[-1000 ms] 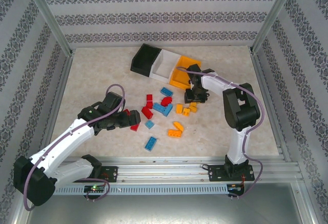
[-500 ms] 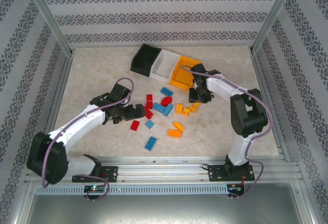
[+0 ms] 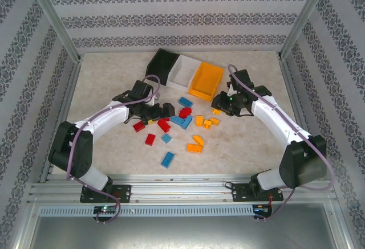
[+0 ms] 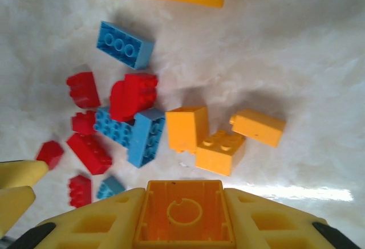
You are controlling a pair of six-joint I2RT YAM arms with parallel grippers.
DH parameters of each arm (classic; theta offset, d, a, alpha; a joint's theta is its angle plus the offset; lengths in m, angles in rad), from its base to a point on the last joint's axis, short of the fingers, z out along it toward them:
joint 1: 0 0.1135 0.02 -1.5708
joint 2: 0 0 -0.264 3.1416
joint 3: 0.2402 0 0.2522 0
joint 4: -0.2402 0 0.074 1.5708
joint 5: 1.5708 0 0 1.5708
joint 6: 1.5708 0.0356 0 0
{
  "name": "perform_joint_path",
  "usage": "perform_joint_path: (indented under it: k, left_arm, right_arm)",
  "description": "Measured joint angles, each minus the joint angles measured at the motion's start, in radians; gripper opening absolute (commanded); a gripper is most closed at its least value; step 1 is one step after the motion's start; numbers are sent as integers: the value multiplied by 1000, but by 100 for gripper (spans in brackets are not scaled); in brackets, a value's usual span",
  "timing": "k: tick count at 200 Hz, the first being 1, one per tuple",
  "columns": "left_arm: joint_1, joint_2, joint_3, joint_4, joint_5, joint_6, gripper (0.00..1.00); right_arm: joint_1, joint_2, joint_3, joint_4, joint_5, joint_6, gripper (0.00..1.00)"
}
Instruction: Sort the legos into containers by color
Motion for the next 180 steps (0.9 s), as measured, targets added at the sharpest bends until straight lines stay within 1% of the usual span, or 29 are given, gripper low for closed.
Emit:
perform_joint_path:
  k: [45, 84, 110, 158, 180]
  left_arm:
    - [0, -30, 2, 5, 0, -4, 100]
    - [21, -30, 5, 5, 11, -11, 100]
    - [67, -33, 8, 5, 33, -13, 100]
    - [184, -74, -21, 17, 102, -35, 100]
    - [215, -76, -30, 16, 116, -39, 100]
  right_arm:
    - [-22, 0, -18, 133, -124, 92, 38]
    - [-24, 34, 19, 166, -168, 127, 38]
    - [-24, 89, 90, 175, -171, 146, 38]
    - [-24, 201, 211, 196, -173, 167, 38]
    - [-31, 229, 250, 196, -173, 170, 38]
